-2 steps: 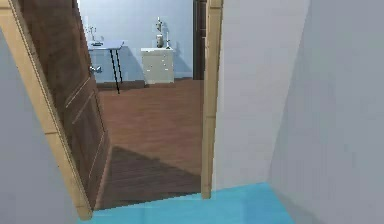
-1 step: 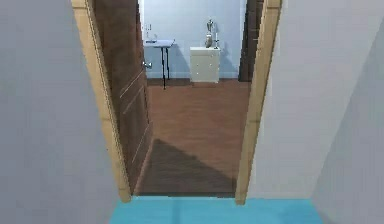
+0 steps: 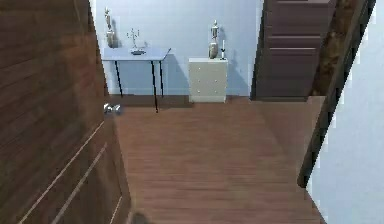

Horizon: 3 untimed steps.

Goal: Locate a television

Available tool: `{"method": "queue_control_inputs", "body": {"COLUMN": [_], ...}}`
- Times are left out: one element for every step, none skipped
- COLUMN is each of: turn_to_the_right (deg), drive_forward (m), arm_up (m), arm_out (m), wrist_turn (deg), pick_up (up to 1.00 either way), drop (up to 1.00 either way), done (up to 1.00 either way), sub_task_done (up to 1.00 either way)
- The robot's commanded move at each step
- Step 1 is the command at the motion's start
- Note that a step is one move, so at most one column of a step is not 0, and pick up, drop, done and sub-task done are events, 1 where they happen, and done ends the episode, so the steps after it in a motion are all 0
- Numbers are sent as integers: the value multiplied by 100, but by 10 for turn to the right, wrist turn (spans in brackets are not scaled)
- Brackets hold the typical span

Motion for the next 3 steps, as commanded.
{"method": "queue_control_inputs", "body": {"turn_to_the_right": [0, -120, 0], "drive_forward": [100, 0, 30], "arm_up": [0, 0, 0], "arm_out": [0, 0, 0], "wrist_turn": [0, 0, 0], "pick_up": [0, 0, 0], "drop": [0, 0, 0], "done": [0, 0, 0], "sub_task_done": [0, 0, 0]}}
